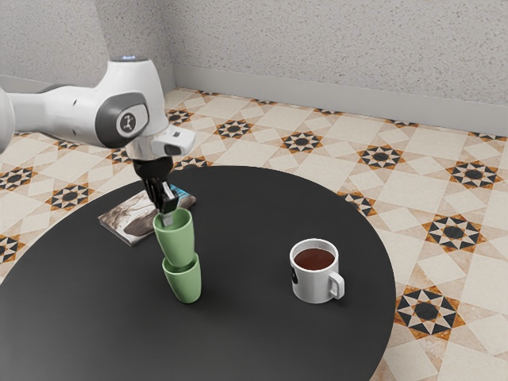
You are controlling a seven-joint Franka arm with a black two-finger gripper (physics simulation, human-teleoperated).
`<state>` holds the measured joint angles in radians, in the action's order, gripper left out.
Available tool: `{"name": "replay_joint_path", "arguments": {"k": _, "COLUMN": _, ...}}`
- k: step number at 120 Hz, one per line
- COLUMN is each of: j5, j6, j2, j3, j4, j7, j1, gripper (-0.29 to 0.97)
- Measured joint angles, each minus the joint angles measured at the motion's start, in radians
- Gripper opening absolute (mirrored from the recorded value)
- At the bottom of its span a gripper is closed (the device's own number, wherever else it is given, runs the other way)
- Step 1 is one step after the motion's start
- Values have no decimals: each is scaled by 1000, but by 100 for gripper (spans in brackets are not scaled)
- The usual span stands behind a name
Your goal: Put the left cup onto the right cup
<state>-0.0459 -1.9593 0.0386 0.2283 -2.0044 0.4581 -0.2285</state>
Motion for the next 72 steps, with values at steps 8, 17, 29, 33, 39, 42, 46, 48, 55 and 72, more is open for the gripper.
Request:
{"name": "replay_joint_path", "arguments": {"k": 8, "j5": 0, "j6": -3, "j2": 5, "j3": 0, "j4": 0, "j7": -1, "j1": 2, "gripper": -11}}
{"name": "replay_joint_path", "arguments": {"k": 17, "j5": 0, "j6": -7, "j2": 11, "j3": 0, "j4": 0, "j7": -2, "j1": 3, "gripper": -11}}
{"name": "replay_joint_path", "arguments": {"k": 29, "j5": 0, "j6": -12, "j2": 16, "j3": 0, "j4": 0, "j7": -3, "j1": 1, "gripper": -11}}
{"name": "replay_joint_path", "arguments": {"k": 33, "j5": 0, "j6": -13, "j2": 18, "j3": 0, "j4": 0, "j7": -4, "j1": 1, "gripper": -11}}
{"name": "replay_joint_path", "arguments": {"k": 39, "j5": 0, "j6": -15, "j2": 21, "j3": 0, "j4": 0, "j7": -4, "j1": -1, "gripper": -11}}
{"name": "replay_joint_path", "arguments": {"k": 42, "j5": 0, "j6": -15, "j2": 22, "j3": 0, "j4": 0, "j7": -4, "j1": -1, "gripper": -11}}
{"name": "replay_joint_path", "arguments": {"k": 46, "j5": 0, "j6": -16, "j2": 22, "j3": 0, "j4": 1, "j7": -5, "j1": -2, "gripper": -11}}
{"name": "replay_joint_path", "arguments": {"k": 48, "j5": 0, "j6": -16, "j2": 22, "j3": 0, "j4": 1, "j7": -5, "j1": -2, "gripper": -11}}
{"name": "replay_joint_path", "arguments": {"k": 55, "j5": 0, "j6": -17, "j2": 23, "j3": 0, "j4": 0, "j7": -5, "j1": -3, "gripper": -11}}
{"name": "replay_joint_path", "arguments": {"k": 72, "j5": -1, "j6": -18, "j2": 23, "j3": 0, "j4": -1, "j7": -6, "j1": -3, "gripper": -7}}
